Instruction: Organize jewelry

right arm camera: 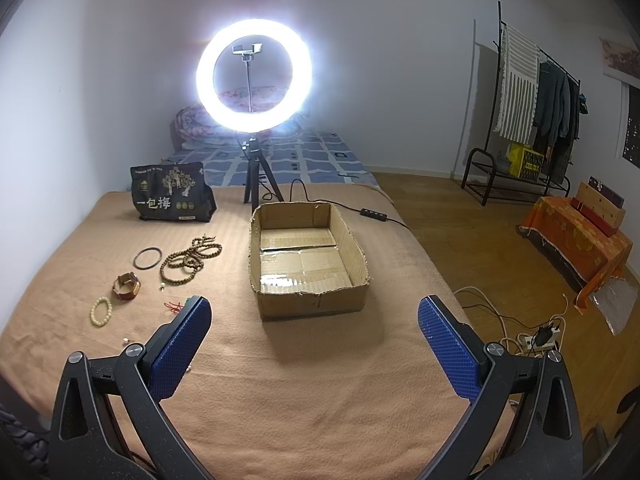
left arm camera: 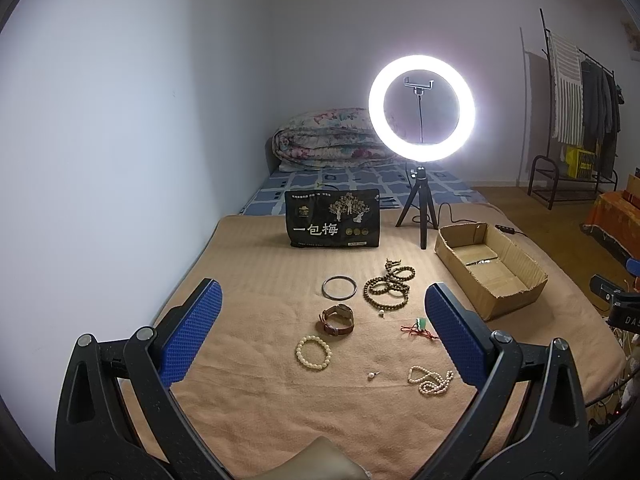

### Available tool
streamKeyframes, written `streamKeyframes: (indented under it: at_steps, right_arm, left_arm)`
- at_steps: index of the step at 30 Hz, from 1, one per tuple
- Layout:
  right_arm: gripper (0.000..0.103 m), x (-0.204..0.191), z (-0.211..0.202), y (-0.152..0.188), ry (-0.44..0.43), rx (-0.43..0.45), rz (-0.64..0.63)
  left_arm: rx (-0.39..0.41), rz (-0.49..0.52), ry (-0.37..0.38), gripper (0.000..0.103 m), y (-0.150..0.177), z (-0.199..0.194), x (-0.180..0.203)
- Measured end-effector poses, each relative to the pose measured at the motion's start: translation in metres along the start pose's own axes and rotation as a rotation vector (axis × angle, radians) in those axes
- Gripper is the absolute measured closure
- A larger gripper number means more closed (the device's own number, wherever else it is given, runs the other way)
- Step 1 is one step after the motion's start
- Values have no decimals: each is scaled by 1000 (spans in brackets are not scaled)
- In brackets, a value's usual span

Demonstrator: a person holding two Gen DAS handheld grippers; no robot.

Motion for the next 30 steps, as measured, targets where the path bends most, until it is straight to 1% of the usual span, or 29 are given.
streamKeyframes:
  at_steps: [30]
  right_arm:
    - [1,-4,2,1,-7,-2,-5]
  left_arm:
    - [2,3,1,0,1,-2,2]
Point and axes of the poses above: each gripper's, at about its wrist camera, not at the fingertips, and z roughly the way its jaws point, x to its right, y to its underside, the point moved 10 cm from there along z, roughly the way its jaws point, and after that the axes turned 2 degrees about -x, right-handed, at the moved point
